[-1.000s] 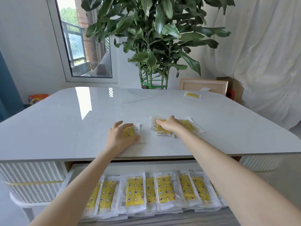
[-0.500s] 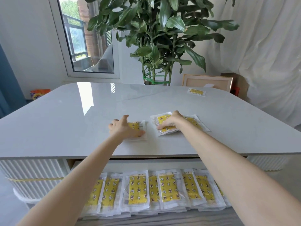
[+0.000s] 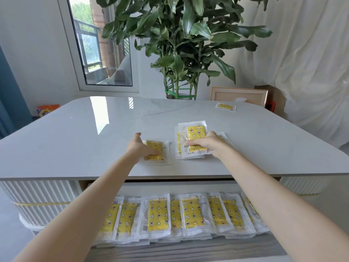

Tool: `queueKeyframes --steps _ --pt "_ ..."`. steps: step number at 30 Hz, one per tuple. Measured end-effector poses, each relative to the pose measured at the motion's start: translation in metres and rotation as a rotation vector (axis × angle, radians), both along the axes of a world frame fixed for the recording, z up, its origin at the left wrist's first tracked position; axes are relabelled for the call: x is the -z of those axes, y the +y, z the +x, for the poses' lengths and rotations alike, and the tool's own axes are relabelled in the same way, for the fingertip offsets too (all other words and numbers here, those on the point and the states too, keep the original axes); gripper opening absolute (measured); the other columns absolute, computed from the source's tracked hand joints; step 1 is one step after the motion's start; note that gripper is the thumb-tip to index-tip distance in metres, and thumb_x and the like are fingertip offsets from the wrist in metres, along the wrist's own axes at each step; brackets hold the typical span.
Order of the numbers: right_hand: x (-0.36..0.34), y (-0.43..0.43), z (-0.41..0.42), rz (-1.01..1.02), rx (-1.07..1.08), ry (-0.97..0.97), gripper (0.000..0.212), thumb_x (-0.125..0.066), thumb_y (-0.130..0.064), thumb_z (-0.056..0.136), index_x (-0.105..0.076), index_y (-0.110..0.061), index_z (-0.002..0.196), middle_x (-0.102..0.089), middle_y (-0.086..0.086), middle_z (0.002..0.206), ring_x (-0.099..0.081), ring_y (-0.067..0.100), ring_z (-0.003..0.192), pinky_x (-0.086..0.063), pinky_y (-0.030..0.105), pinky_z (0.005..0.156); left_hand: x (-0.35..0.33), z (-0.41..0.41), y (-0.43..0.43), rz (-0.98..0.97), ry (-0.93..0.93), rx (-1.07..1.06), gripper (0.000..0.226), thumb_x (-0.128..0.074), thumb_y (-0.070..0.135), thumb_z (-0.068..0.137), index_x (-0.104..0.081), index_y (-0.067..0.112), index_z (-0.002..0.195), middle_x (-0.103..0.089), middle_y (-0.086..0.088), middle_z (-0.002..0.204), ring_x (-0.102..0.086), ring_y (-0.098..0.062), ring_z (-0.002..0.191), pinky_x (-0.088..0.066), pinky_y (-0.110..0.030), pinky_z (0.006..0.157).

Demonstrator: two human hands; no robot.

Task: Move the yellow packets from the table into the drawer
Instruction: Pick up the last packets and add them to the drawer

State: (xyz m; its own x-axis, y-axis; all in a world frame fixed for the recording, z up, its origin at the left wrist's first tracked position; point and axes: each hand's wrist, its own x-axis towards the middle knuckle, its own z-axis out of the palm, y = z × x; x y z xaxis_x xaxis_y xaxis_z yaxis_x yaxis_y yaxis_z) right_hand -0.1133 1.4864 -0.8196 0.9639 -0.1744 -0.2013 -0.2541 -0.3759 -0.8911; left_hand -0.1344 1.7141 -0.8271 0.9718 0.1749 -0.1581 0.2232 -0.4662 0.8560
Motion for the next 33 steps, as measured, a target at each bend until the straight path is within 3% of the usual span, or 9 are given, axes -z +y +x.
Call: queueKeyframes --steps 7,9,11,14,17,21,25,30,33 --pt "-0.006 -0.013 -0.039 0.147 -0.153 0.002 0.099 -0.096 -0.041 0.028 -0.063 -0.009 0.116 -0.074 0.004 0.101 -0.07 0.019 0.098 -0.05 0.04 0.098 -0.009 -0.027 0.0 -0.205 -0.005 -0.002 0.082 -0.08 0.01 0.074 -0.033 0.008 0.141 -0.05 -0.007 0.126 -0.054 -0.024 0.114 -0.045 -0.032 0.093" --pt "-0.009 -0.015 -0.055 0.18 -0.207 0.02 0.082 -0.094 -0.03 0.047 -0.062 -0.007 0.119 -0.074 0.007 0.104 -0.07 0.02 0.099 -0.051 0.04 0.097 -0.011 -0.038 -0.001 -0.314 -0.014 0.029 0.061 -0.076 0.004 0.076 -0.042 0.01 0.127 -0.057 -0.003 0.105 -0.059 -0.018 0.091 -0.047 -0.028 0.084" --pt "-0.007 -0.02 -0.068 0.213 -0.242 0.048 0.059 -0.085 -0.015 0.066 -0.062 -0.004 0.12 -0.073 0.011 0.106 -0.07 0.022 0.1 -0.052 0.04 0.096 -0.011 -0.045 0.001 -0.35 -0.01 0.071 0.046 -0.077 0.006 0.076 -0.048 0.007 0.112 -0.065 -0.007 0.104 -0.064 -0.016 0.083 -0.052 -0.026 0.081" --pt "-0.004 -0.028 -0.09 0.309 -0.282 0.106 0.044 -0.077 -0.007 0.075 -0.062 -0.002 0.117 -0.072 0.015 0.105 -0.072 0.022 0.09 -0.059 0.033 0.079 -0.011 -0.057 0.004 -0.382 0.011 0.162 0.038 -0.075 0.008 0.077 -0.062 0.0 0.112 -0.07 -0.014 0.109 -0.069 -0.019 0.088 -0.057 -0.025 0.078" --pt "0.0 -0.037 -0.111 0.316 -0.337 0.169 0.039 -0.077 -0.01 0.075 -0.062 -0.005 0.111 -0.072 0.015 0.104 -0.072 0.018 0.079 -0.06 0.027 0.067 -0.011 -0.077 0.004 -0.441 0.071 0.267 0.024 -0.071 0.008 0.081 -0.065 0.001 0.102 -0.074 -0.01 0.094 -0.073 -0.014 0.073 -0.06 -0.022 0.065" --pt "0.008 -0.055 -0.132 0.279 -0.375 0.251 0.044 -0.078 -0.014 0.072 -0.06 -0.006 0.111 -0.073 0.013 0.103 -0.072 0.017 0.079 -0.06 0.026 0.065 -0.004 -0.095 0.004 -0.376 0.162 0.404 0.028 -0.071 0.015 0.081 -0.067 0.004 0.106 -0.074 -0.01 0.102 -0.072 -0.017 0.083 -0.059 -0.024 0.075" --pt "0.02 -0.075 -0.149 0.189 -0.372 0.327 0.035 -0.081 -0.02 0.066 -0.067 -0.012 0.097 -0.074 0.009 0.103 -0.071 0.015 0.083 -0.058 0.029 0.078 0.008 -0.11 -0.012 -0.342 0.225 0.497 0.025 -0.067 0.014 0.084 -0.067 0.002 0.106 -0.073 -0.011 0.105 -0.072 -0.016 0.086 -0.058 -0.023 0.077" --pt "0.036 -0.097 -0.164 0.07 -0.263 0.384 0.016 -0.076 -0.017 0.08 -0.069 -0.015 0.095 -0.075 0.003 0.094 -0.072 0.011 0.074 -0.055 0.02 0.057 0.027 -0.119 -0.044 -0.303 0.291 0.517 0.024 -0.064 0.008 0.087 -0.065 0.0 0.109 -0.072 -0.011 0.106 -0.072 -0.018 0.089 -0.059 -0.026 0.076" --pt "0.048 -0.11 -0.164 0.0 -0.217 0.417 0.032 -0.078 -0.016 0.078 -0.068 -0.01 0.108 -0.074 0.009 0.101 -0.071 0.021 0.093 -0.057 0.031 0.073 0.038 -0.119 -0.059 -0.252 0.336 0.524 0.025 -0.065 0.008 0.086 -0.066 0.0 0.11 -0.073 -0.009 0.105 -0.07 -0.02 0.095 -0.058 -0.029 0.081"
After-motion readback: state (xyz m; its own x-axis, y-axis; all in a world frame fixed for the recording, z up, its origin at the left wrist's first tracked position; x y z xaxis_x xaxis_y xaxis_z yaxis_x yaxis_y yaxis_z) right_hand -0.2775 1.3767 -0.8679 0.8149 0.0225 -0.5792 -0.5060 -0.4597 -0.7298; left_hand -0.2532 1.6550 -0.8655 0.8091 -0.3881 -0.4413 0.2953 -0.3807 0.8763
